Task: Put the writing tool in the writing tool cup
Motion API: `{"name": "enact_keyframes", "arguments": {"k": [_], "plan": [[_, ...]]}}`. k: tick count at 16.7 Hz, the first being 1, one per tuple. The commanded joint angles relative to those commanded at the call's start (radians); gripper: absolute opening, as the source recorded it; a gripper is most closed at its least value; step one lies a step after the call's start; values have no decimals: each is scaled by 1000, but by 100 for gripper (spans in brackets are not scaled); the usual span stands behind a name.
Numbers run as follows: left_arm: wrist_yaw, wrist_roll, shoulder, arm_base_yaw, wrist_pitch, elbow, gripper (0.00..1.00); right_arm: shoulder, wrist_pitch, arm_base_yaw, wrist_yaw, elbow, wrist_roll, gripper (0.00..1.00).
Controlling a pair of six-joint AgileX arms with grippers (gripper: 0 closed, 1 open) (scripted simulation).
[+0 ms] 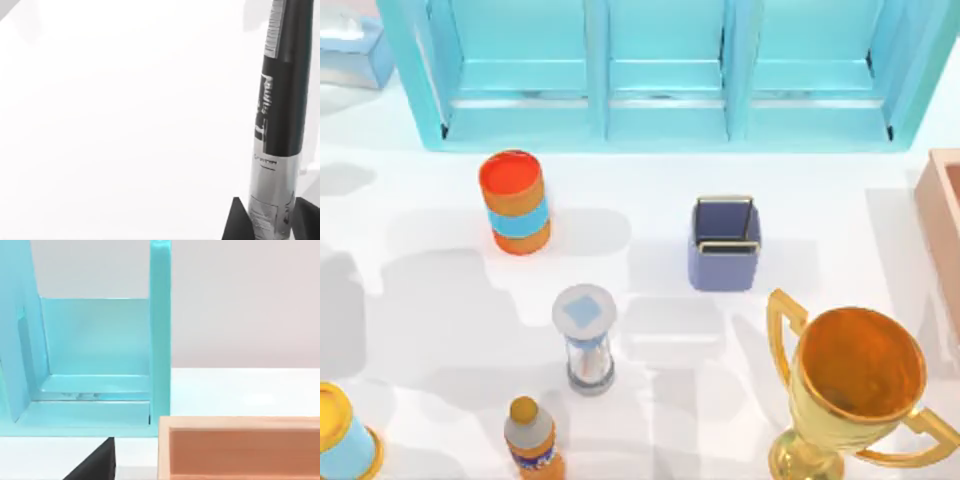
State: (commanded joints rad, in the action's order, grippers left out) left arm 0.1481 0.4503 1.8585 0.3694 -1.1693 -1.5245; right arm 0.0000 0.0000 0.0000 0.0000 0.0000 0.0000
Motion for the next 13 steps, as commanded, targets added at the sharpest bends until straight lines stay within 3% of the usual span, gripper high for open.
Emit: {"name": "enact_keyframes", "arguments": {"k": [8,11,13], "plan": [[924,474,326,-954,93,-368,0,0,0,0,0,0,0,100],[1197,624,421,-1227,153,-473,0,0,0,0,0,0,0,100],[1329,704,475,-1358,189,-522,0,0,0,0,0,0,0,100]]}}
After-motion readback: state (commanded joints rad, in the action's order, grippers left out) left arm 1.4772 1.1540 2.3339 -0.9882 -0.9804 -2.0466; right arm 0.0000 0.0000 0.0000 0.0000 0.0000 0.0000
